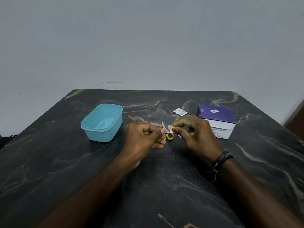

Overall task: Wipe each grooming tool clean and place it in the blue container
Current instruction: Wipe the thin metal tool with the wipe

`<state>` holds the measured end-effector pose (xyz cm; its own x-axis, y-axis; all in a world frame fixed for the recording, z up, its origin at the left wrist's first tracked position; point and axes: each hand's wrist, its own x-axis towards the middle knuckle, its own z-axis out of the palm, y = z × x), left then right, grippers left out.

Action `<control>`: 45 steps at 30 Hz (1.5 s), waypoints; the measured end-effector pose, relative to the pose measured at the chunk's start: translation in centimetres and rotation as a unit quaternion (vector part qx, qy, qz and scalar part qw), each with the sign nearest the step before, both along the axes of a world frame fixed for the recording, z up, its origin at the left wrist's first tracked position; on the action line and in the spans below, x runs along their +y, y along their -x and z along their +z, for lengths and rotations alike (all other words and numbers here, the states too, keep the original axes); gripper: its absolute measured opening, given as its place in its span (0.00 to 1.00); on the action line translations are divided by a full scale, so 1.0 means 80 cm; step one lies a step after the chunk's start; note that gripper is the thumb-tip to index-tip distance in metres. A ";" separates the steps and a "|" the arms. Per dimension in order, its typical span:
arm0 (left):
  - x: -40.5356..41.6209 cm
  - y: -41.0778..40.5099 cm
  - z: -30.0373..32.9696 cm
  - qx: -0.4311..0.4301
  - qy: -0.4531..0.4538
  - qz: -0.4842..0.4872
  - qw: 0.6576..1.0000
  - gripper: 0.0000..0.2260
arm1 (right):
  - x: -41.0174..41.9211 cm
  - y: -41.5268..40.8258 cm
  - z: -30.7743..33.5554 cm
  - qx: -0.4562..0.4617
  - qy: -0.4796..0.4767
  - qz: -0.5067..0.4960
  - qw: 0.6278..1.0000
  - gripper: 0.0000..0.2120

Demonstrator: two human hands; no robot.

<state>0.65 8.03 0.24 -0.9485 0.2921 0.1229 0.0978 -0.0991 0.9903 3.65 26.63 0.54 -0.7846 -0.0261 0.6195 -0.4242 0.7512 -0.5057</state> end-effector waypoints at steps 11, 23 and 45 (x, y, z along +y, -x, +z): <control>-0.001 0.003 0.004 -0.045 -0.069 0.045 0.996 0.05 | -0.009 0.003 0.005 -0.105 0.329 -0.074 0.935 0.02; 0.011 -0.007 -0.003 -0.019 -0.080 0.056 0.995 0.07 | -0.020 0.003 0.008 -0.215 0.534 0.042 0.816 0.05; 0.020 -0.017 -0.002 0.000 -0.127 0.062 0.990 0.07 | -0.022 0.008 0.001 -0.206 0.553 0.061 0.805 0.07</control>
